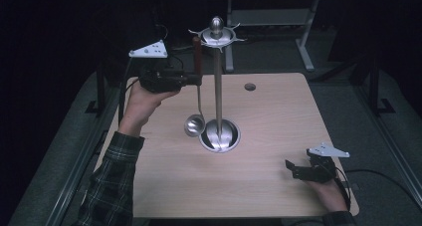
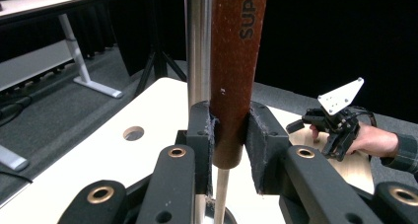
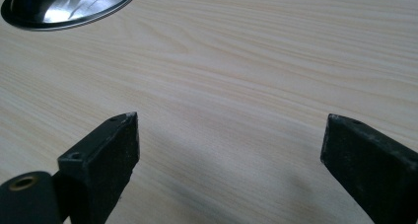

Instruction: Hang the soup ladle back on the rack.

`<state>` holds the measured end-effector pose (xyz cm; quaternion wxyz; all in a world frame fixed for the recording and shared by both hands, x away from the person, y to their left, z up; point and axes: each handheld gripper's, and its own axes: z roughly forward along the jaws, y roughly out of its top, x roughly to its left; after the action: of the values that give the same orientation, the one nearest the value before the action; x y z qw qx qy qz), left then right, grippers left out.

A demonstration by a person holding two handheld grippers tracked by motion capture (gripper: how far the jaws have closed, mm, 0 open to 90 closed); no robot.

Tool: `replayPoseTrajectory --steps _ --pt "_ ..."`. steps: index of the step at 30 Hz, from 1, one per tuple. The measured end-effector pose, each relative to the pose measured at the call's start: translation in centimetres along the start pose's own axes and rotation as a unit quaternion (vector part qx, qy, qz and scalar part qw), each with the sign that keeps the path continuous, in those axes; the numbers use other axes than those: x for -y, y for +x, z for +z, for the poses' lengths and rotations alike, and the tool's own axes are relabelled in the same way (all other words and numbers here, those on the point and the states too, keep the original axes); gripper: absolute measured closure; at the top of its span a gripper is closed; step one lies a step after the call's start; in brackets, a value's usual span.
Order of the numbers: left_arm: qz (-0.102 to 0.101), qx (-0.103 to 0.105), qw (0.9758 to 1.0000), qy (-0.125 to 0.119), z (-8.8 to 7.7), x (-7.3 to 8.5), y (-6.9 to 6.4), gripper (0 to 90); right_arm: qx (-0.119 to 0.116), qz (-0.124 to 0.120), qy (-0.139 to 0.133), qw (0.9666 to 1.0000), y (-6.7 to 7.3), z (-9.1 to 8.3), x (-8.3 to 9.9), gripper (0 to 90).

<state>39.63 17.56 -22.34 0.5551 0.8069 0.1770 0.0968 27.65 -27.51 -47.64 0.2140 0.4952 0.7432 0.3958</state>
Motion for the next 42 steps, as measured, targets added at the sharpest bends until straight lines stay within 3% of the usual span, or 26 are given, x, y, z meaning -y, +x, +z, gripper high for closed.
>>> replayPoseTrajectory --steps 12,17,25,38,42 --pt "-0.002 0.007 1.0 0.002 0.2 0.1 0.1 69.2 0.0 0.002 0.0 1.0 0.0 -0.1 0.1 7.2" --pt "0.008 0.0 0.9999 0.015 -0.1 0.3 -0.2 58.5 0.001 0.002 0.0 1.0 0.1 -0.1 0.1 7.2" --pt "0.001 -0.028 0.9991 0.033 -1.0 1.5 -0.2 44.6 0.001 0.001 0.001 1.0 0.2 0.0 0.0 7.2" --pt "-0.012 -0.042 0.9974 0.057 -2.3 3.4 -0.3 36.4 0.001 0.0 0.002 1.0 0.2 0.0 0.0 7.2" --pt "-0.015 -0.059 0.9961 0.065 -2.9 4.5 -0.5 35.7 0.001 0.0 0.001 1.0 0.2 0.0 0.0 7.2"
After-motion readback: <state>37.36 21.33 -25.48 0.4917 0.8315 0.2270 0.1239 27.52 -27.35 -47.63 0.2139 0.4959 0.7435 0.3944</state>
